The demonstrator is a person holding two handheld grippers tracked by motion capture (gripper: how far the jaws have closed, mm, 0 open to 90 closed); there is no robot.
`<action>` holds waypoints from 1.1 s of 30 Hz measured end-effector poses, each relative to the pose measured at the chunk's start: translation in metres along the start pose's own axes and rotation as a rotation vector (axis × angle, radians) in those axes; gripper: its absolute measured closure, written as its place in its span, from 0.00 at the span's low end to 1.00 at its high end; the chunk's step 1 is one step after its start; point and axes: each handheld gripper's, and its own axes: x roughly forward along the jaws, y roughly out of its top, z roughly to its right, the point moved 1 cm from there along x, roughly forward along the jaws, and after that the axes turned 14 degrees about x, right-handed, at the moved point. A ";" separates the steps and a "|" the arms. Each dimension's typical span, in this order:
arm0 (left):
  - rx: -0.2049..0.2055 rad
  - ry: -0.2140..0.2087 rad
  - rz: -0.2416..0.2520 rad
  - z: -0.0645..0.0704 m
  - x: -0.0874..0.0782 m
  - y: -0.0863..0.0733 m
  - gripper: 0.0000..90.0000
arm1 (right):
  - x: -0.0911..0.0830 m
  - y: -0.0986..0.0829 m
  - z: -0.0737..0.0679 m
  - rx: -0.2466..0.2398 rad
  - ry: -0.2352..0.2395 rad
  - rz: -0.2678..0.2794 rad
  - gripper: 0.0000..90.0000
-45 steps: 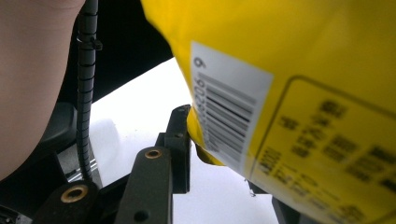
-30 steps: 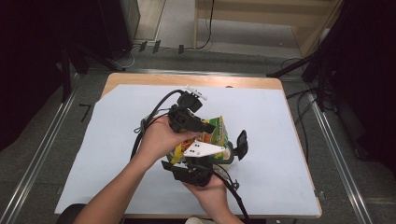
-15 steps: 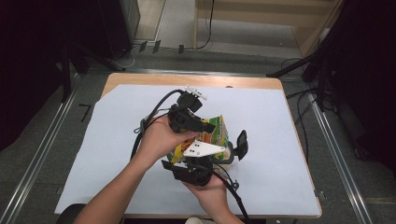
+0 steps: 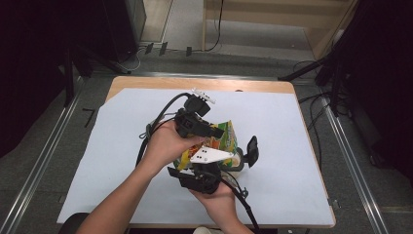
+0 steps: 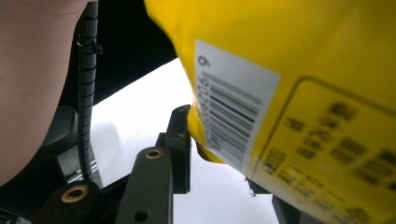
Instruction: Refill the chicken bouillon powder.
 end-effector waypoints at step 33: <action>-0.003 0.015 -0.019 -0.002 -0.004 0.004 0.89 | 0.003 0.007 -0.001 0.020 0.015 -0.005 0.77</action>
